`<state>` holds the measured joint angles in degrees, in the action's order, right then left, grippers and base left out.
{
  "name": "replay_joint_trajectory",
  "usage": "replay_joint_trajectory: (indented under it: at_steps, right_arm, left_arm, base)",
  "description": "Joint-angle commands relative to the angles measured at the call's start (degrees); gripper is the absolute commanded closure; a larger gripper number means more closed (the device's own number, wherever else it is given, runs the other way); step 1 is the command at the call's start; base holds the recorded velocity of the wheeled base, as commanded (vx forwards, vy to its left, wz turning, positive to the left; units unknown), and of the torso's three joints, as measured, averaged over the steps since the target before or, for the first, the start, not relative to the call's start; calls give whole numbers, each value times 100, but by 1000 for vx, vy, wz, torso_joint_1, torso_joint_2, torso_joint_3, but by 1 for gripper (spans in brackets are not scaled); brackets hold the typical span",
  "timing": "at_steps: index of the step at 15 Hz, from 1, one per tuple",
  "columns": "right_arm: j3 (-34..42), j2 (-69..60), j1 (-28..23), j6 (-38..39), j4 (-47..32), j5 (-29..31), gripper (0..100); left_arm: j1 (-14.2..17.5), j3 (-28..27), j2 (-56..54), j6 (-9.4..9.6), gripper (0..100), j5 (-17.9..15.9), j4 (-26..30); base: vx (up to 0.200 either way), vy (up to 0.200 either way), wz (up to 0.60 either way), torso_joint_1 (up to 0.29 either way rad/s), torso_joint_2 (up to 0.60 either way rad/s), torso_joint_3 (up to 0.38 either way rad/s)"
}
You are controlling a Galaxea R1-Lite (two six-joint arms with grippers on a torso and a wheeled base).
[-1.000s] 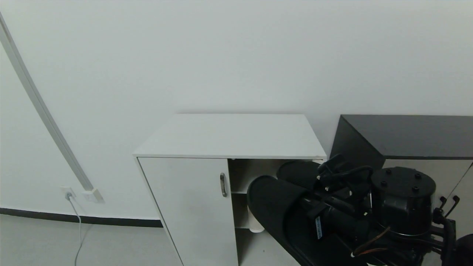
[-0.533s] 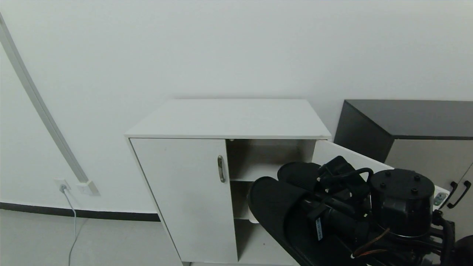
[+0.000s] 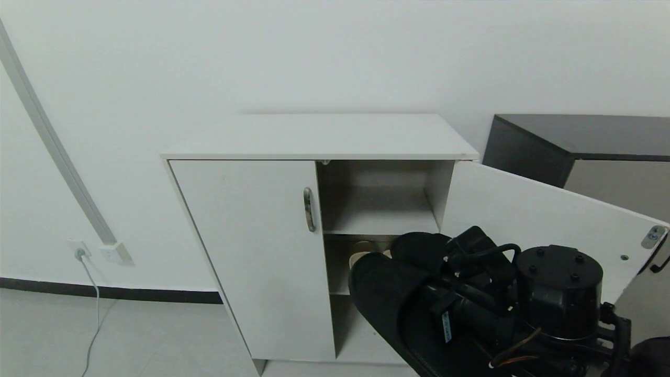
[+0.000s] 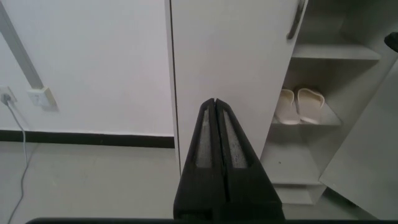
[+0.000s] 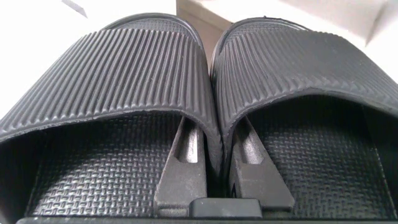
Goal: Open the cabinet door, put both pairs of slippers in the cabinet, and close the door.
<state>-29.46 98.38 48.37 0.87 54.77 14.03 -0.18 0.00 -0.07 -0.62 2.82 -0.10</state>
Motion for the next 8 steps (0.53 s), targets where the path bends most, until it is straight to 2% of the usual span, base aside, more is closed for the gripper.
replay_joint_trajectory:
  at_steps: [1,8]
  right_arm:
    - [20,234,14,-16,157,3,100]
    - [-42,305,14,-16,271,-41,100]
  left_arm:
    - [1,0,7,-17,100,0,1]
    - [1,0,7,-17,100,0,1]
  base:
    - [0,0,0,-134,471,339]
    - [0,0,0,-77,448,366]
